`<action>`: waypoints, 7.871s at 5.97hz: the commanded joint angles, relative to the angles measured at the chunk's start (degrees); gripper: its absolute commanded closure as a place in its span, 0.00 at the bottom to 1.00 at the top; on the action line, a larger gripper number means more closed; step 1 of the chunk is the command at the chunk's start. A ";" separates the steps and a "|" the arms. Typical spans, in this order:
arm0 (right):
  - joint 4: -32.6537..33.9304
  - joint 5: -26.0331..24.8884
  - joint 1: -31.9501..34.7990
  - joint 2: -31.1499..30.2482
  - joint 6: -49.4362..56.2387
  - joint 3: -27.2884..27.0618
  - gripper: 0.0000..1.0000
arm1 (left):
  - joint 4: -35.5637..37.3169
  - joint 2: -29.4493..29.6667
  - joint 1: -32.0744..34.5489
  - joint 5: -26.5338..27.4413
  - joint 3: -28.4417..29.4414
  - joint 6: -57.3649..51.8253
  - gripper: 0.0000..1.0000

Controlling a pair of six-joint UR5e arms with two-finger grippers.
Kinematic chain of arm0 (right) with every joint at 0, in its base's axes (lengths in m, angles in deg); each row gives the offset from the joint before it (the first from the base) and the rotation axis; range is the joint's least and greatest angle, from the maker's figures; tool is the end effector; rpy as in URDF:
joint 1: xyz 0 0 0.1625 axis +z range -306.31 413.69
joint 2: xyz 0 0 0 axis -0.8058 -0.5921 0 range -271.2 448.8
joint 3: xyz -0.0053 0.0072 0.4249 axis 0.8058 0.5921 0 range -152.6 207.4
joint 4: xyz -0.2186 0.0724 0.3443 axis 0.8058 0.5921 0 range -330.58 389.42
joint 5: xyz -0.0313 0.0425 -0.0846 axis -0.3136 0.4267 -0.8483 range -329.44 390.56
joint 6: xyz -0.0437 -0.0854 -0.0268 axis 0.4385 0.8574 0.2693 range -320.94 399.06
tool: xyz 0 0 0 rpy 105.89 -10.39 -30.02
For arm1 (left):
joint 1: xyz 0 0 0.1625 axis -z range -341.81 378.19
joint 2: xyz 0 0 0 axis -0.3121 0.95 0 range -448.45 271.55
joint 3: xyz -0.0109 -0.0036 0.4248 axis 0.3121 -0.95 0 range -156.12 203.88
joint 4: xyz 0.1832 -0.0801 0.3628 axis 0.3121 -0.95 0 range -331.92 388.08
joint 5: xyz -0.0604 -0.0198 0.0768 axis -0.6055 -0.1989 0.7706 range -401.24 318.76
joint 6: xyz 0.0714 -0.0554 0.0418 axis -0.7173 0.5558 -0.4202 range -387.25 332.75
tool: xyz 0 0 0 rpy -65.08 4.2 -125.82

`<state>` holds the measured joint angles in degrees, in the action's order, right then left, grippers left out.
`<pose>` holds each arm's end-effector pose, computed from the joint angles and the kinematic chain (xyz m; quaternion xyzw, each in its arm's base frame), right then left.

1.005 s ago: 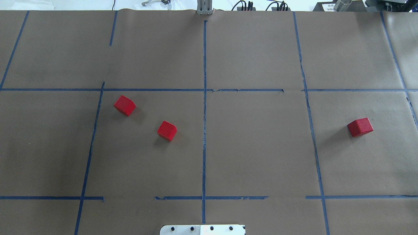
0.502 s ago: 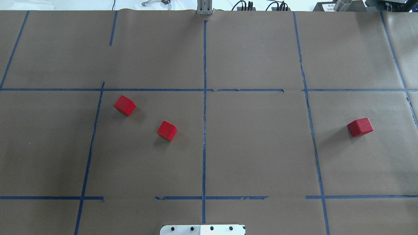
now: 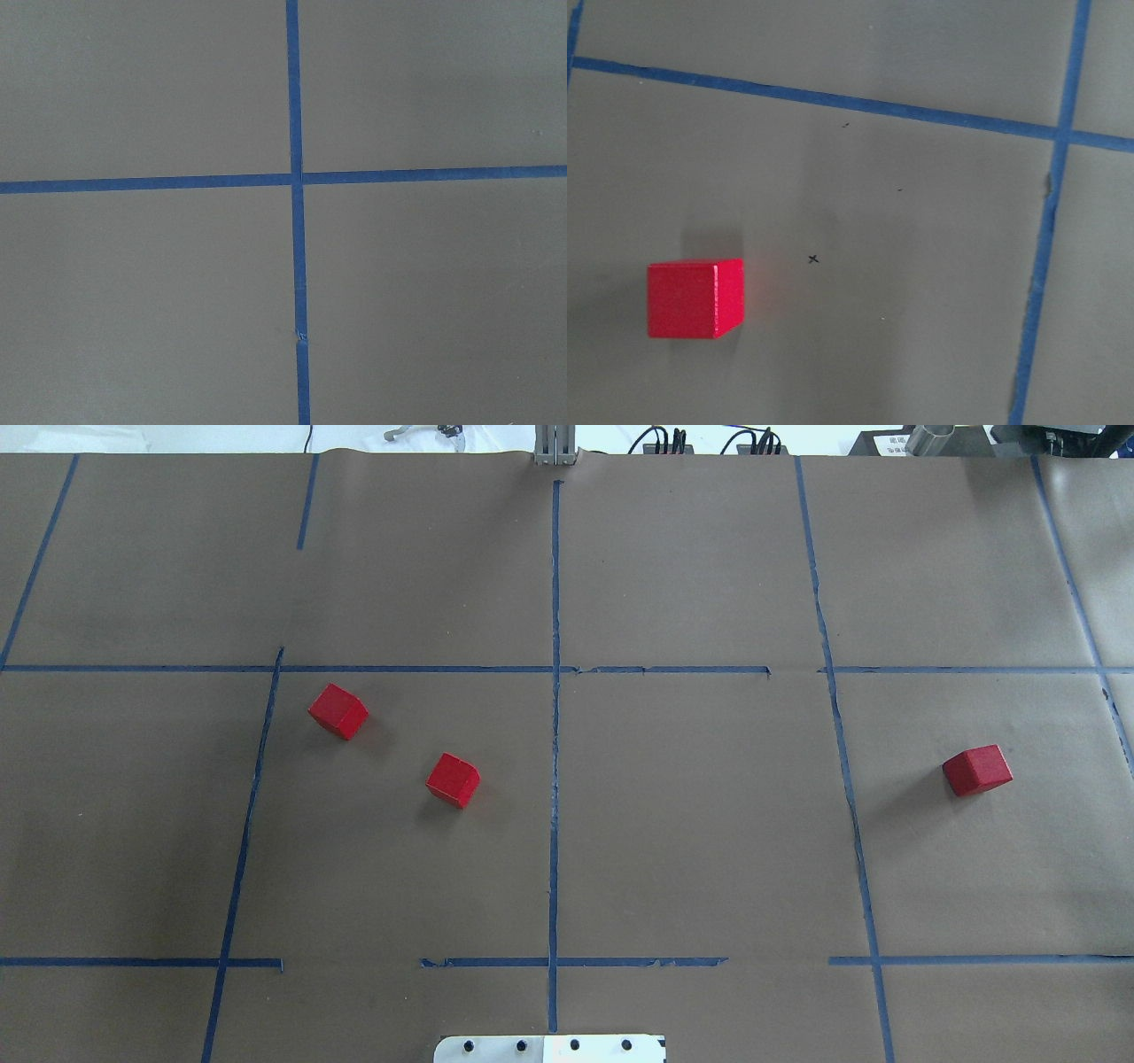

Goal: Form red blocks into L shape at center

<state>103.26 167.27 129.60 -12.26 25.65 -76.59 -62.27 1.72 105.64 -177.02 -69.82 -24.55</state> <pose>-0.0449 -0.4287 0.5914 0.0551 -0.4159 -0.0711 0.9050 -0.0397 -0.4994 0.6229 0.0161 0.3898 0.0131 0.9207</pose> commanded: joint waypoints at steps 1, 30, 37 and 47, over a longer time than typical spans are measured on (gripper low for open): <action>-11.19 -7.19 -11.95 0.42 -14.99 0.01 0.00 | -0.01 -0.09 0.00 -0.01 -0.52 -0.06 0.00; 13.62 -27.02 -50.68 56.85 -64.67 17.33 0.97 | -3.17 -1.32 -0.18 -0.01 -3.42 -0.50 0.00; 13.62 -29.75 -52.36 56.67 -63.15 17.41 0.66 | -3.17 -1.32 -0.18 -0.01 -3.42 -0.50 0.00; 16.58 -30.02 -50.70 51.53 -60.07 5.28 0.00 | -3.08 -0.80 -0.96 -0.10 -3.60 -0.06 0.00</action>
<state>117.98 137.18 78.18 42.23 -34.42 -65.06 -65.41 0.56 105.24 -177.06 -73.38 -24.79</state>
